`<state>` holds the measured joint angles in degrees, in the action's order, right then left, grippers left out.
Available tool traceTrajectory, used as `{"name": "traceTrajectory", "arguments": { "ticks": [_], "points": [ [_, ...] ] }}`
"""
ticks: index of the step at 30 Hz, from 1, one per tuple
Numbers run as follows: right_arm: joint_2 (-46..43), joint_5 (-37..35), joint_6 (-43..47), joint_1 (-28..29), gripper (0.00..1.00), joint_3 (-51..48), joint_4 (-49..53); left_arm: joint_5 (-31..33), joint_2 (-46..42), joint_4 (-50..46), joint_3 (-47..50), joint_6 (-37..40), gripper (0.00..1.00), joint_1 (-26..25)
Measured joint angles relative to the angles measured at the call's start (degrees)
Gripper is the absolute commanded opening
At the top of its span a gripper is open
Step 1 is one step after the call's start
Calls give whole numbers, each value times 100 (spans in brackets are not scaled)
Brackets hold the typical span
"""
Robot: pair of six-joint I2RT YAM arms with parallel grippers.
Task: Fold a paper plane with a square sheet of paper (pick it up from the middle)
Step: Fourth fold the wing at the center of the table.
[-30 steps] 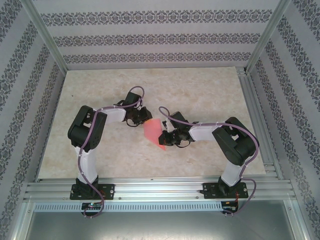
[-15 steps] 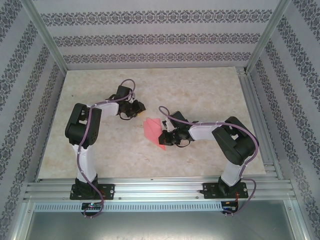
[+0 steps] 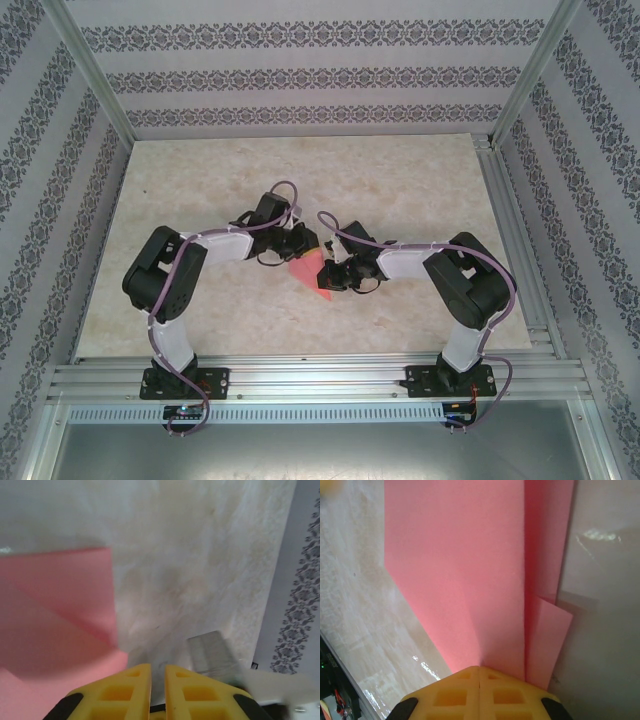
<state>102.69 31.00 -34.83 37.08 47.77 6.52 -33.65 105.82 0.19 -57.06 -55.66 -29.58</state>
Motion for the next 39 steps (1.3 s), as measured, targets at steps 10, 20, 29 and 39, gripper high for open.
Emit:
{"name": "traceTrajectory", "arguments": {
  "ticks": [10, 20, 29, 39],
  "points": [
    [9, 0, -2, -11, 0, 26, 55, 4, 17, 798, 804, -667, 16, -83],
    [4, -26, -2, -11, 2, 116, 223, 208, 20, 780, 868, -566, 14, -131],
    [-28, -334, 0, -24, 2, 476, 831, 256, 22, 852, 968, -481, 14, -131],
    [442, -308, 7, -81, 2, 1115, 1027, 293, 22, 881, 981, -437, 13, -125]
  ]
}}
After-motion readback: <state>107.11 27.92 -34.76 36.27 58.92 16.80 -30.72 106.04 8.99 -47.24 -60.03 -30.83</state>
